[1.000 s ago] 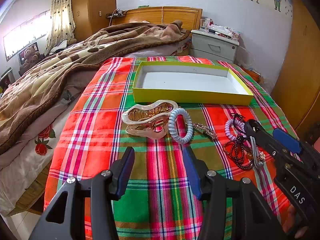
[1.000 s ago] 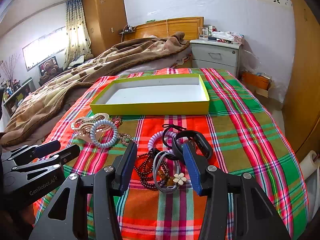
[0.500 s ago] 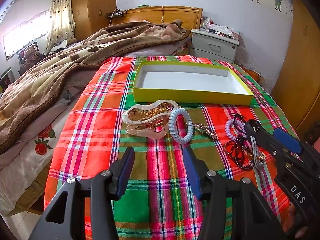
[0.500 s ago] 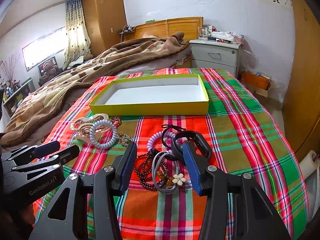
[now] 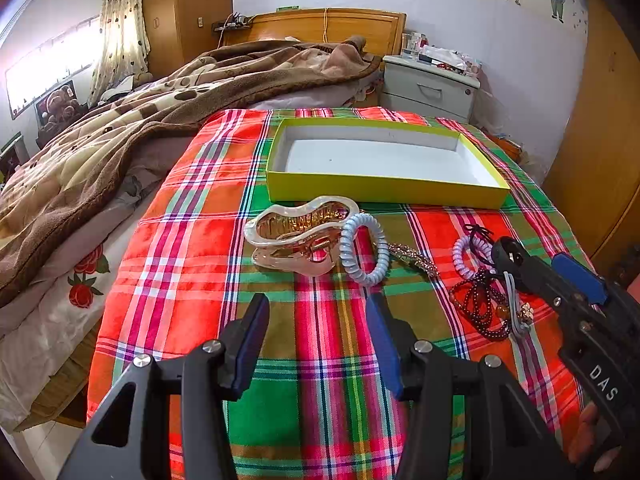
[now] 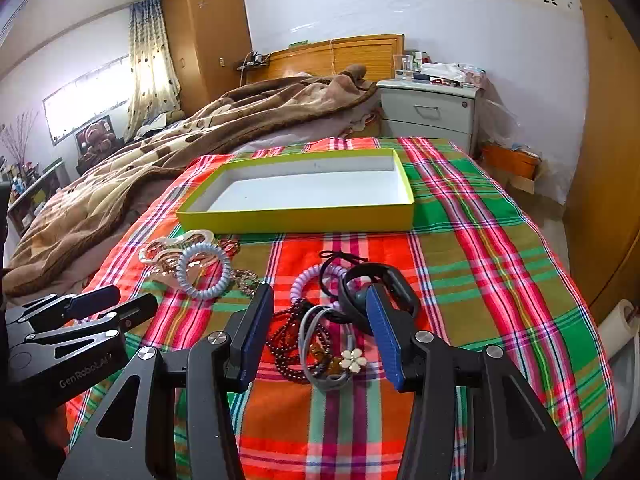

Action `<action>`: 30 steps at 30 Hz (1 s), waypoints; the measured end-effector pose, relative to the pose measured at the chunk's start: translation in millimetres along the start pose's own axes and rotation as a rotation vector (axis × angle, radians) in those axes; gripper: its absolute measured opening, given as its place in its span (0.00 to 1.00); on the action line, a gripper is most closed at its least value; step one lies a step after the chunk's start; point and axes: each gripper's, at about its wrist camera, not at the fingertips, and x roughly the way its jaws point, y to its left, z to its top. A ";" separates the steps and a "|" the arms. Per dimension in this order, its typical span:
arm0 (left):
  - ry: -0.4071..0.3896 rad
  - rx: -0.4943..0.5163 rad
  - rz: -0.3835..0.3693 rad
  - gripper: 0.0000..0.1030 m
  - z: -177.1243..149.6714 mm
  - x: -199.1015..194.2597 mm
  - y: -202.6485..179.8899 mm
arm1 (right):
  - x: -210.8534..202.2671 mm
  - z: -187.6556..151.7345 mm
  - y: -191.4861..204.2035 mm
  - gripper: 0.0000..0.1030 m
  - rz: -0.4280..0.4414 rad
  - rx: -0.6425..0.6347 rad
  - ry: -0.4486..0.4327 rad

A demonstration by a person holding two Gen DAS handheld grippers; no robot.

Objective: Organize jewelry

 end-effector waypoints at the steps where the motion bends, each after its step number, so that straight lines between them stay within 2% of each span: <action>1: 0.003 -0.003 -0.004 0.51 1.0 1.5 0.3 | -0.1 0.1 -1.7 0.48 0.001 0.003 -0.002; 7: 0.026 -0.025 -0.054 0.51 2.9 9.4 6.7 | -0.1 1.5 -17.8 0.48 -0.014 0.016 -0.015; 12: 0.066 -0.057 -0.095 0.51 4.5 21.0 12.9 | 2.9 3.7 -46.6 0.48 -0.060 0.058 -0.007; 17: 0.093 -0.079 -0.122 0.51 7.7 30.7 14.7 | 14.3 5.1 -76.9 0.48 -0.105 0.097 0.035; 23: 0.124 -0.101 -0.199 0.50 12.5 39.2 5.3 | 33.7 6.5 -90.8 0.48 -0.038 0.111 0.117; 30: 0.135 -0.133 -0.171 0.50 20.6 51.6 1.1 | 45.9 8.5 -82.1 0.48 -0.015 0.017 0.170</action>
